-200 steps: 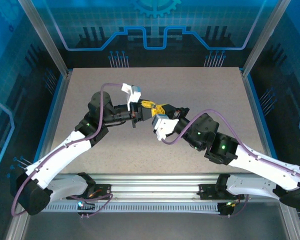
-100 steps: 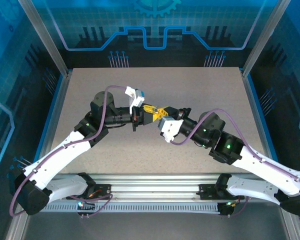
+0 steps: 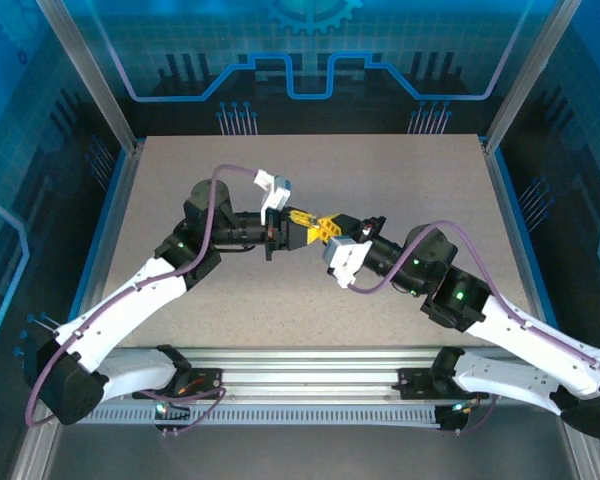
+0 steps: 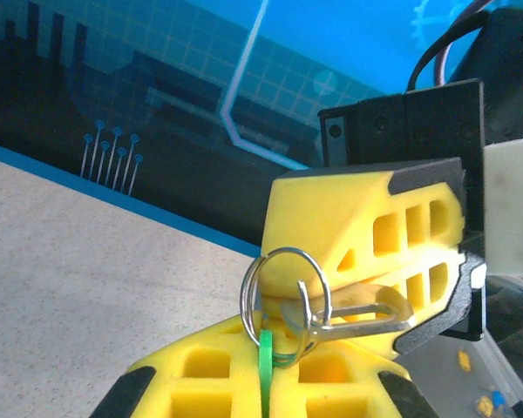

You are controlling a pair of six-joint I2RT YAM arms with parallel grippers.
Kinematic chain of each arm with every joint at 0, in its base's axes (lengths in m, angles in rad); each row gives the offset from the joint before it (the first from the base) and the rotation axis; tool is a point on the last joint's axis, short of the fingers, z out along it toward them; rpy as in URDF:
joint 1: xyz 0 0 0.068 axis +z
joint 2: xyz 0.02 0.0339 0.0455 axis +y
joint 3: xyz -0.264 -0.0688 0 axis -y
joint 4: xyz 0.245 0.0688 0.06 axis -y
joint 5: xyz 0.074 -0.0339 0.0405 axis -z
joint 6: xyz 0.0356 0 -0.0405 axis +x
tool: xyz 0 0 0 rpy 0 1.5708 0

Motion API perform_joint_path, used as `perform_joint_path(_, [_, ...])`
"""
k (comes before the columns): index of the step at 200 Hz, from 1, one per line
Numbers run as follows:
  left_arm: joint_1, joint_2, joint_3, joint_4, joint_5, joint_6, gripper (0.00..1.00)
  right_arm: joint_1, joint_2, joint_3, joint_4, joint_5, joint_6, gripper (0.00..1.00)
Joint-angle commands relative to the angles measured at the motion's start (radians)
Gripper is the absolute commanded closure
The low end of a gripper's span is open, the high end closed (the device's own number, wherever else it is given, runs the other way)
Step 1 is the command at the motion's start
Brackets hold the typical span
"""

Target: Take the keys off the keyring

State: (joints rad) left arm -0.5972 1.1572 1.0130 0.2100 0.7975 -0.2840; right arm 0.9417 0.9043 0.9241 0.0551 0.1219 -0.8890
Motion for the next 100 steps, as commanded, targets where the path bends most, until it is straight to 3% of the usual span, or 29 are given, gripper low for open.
perform_joint_path(1, [-0.033, -0.012, 0.051, 0.172, 0.201, -0.051, 1.0, 0.006, 0.051, -0.064, -0.144, -0.046, -0.087, 1.0])
perform_joint_path(100, [-0.035, 0.008, 0.061, 0.138, 0.196, -0.03, 1.0, 0.019, 0.082, 0.003, -0.207, -0.084, -0.085, 1.0])
